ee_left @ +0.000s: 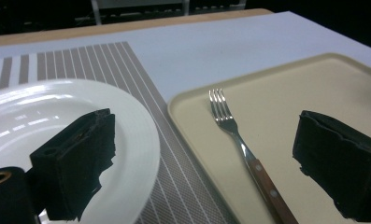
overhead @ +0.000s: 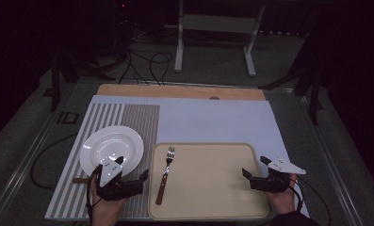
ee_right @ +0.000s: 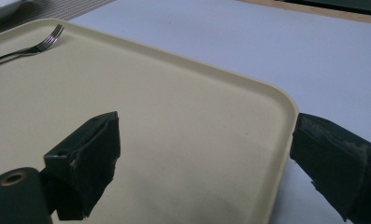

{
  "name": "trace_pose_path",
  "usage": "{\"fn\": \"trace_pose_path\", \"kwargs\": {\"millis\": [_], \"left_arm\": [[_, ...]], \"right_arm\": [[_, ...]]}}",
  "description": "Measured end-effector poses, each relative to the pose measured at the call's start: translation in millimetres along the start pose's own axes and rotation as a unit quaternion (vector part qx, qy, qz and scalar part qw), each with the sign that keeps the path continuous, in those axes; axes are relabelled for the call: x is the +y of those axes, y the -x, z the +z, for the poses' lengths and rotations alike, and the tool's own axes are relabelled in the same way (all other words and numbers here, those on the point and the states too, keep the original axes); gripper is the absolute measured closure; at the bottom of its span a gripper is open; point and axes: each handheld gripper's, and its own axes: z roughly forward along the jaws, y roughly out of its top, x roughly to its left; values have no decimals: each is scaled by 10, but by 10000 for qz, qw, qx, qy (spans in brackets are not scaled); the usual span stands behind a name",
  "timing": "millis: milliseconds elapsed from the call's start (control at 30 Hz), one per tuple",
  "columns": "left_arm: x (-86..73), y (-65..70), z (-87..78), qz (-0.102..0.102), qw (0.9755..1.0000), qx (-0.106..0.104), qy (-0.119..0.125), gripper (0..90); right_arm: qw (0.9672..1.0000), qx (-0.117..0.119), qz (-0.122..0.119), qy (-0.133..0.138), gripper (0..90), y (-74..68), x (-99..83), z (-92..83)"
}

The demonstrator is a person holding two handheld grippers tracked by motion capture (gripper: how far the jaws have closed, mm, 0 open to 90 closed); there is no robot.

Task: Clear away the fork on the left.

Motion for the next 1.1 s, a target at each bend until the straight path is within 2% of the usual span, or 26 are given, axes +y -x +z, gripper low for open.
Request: {"fn": "trace_pose_path", "kwargs": {"millis": [67, 167, 433, 467, 500, 567, 633, 733, 900, 1100], "left_arm": [[34, -80, -18, 15, 10000, 27, 45, 33], [67, -150, -30, 140, 9999, 54, 48, 3], [88, -335, -54, 305, 9995, -47, 113, 0], [77, -402, -65, 342, 9992, -43, 223, 0], [77, -402, -65, 342, 9992, -43, 223, 0], [52, -467, -75, 429, 9983, 50, 404, 0], [20, -536, -73, 436, 9979, 86, 478, 0], [-74, -634, -52, 426, 9979, 117, 475, 0], [-163, -666, -25, 543, 9971, 66, 536, 0], [-248, -729, 3, 437, 9980, 79, 459, 0]], "right_arm": [[10000, 0, 7, -3, 86, 2, 0, -3], [10000, 2, 6, -1, 86, 2, -1, -3], [10000, -6, 4, 2, 86, 4, -1, -3], [10000, -5, 6, 4, 86, 3, -2, -2], [10000, -6, 3, 5, 86, 3, -2, -2], [10000, -9, 6, 3, 86, 3, -3, -1], [10000, -12, 13, 1, 86, 2, -2, -1], [10000, -10, 11, 5, 86, 4, -2, -4], [10000, 2, 4, 29, 86, 4, 0, -7], [9999, 2, 5, 115, 85, 17, 10, -37]]}}
